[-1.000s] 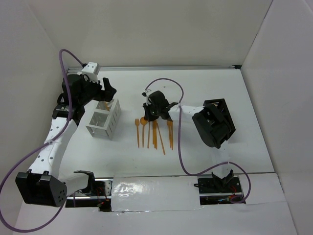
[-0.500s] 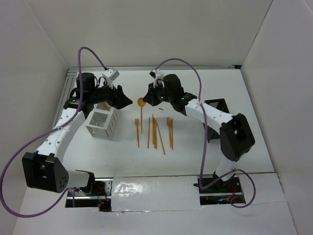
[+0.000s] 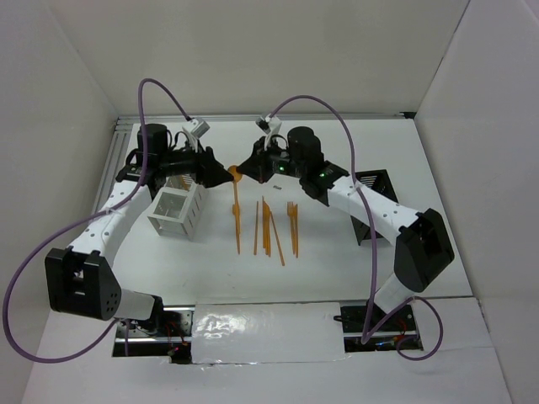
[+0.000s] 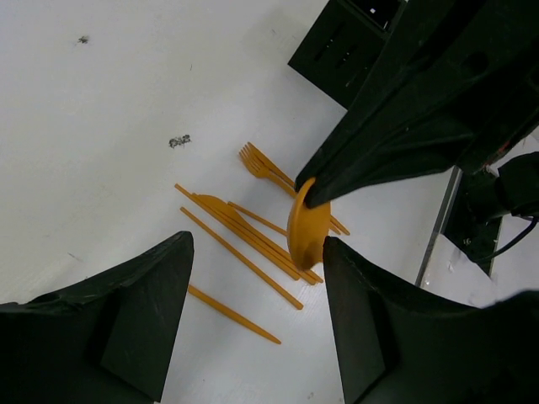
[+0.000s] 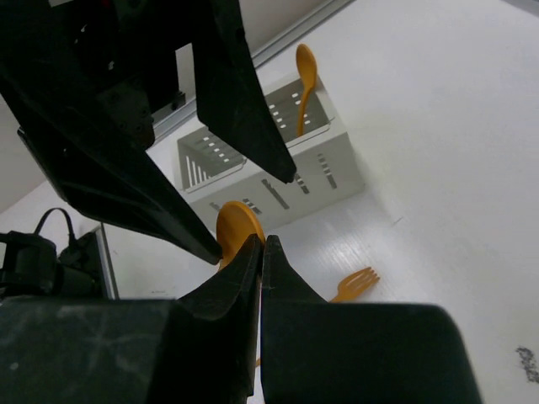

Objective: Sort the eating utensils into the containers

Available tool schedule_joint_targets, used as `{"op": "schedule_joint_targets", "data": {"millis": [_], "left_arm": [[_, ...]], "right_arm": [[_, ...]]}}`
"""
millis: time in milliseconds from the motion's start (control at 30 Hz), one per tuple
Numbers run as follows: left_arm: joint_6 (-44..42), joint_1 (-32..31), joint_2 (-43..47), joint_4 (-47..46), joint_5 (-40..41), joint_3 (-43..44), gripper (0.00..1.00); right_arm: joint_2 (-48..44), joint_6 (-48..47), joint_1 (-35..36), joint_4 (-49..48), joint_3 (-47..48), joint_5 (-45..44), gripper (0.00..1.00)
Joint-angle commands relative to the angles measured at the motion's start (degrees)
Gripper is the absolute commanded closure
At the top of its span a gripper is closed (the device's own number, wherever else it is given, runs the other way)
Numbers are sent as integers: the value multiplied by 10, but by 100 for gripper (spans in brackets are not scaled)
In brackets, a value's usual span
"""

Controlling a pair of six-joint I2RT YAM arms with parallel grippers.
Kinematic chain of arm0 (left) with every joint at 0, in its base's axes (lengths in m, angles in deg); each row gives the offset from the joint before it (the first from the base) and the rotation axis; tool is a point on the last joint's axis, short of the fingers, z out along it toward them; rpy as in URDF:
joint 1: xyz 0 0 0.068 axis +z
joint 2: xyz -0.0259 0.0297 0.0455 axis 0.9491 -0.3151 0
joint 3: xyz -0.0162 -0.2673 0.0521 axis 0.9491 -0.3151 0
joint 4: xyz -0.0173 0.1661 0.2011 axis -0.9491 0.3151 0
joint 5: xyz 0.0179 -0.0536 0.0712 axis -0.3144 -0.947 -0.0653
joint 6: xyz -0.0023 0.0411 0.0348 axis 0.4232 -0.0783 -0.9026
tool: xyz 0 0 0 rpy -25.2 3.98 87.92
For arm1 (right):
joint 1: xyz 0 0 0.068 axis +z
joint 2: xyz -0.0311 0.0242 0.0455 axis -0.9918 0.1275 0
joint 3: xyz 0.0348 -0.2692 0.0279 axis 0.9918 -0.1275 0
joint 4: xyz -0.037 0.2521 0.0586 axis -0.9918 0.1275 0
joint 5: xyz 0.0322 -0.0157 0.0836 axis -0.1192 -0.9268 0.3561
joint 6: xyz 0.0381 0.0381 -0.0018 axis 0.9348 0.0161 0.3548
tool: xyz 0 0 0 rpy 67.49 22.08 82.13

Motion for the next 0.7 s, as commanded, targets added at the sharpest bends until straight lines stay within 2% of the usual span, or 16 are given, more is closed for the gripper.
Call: {"op": "schedule_joint_targets", "data": {"millis": [0, 133, 267, 300, 367, 400, 433, 467, 500, 533, 567, 633, 667], "left_arm": [[16, -2, 3, -43, -26, 8, 25], [15, -3, -5, -40, -19, 12, 29], [15, -2, -19, -30, -12, 19, 58], [16, -3, -22, -28, -11, 19, 71], [17, -2, -29, -27, -11, 23, 80], [19, -3, -30, -24, -11, 26, 94], [21, -2, -28, -26, -6, 27, 100], [23, -2, -27, -28, -4, 24, 100], [26, -3, -24, -38, 13, 16, 100], [27, -3, -9, -43, 31, 16, 100], [34, -2, -2, -46, 58, 12, 100], [35, -2, 7, -45, 173, 9, 100], [40, -1, 13, -45, 234, 16, 100]], "right_arm": [[-8, 12, 15, -32, -3, 17, 100], [-2, 17, 23, -44, -3, 17, 100], [-10, 17, 29, -44, -3, 6, 100], [-11, 15, 27, -44, -3, 6, 100], [-14, 13, 29, -38, 3, 0, 100], [-15, 12, 30, -33, 8, 0, 100], [-12, 9, 30, -24, 17, -7, 94], [-9, 8, 30, 1, 23, -29, 86], [-8, 8, 30, 14, 28, -43, 75], [-9, 7, 28, 27, 33, -59, 56], [-16, 10, 16, 36, 33, -75, 49], [-26, 22, 2, 42, 1, -110, 32], [-33, 36, -19, 33, -17, -119, 8]]}}
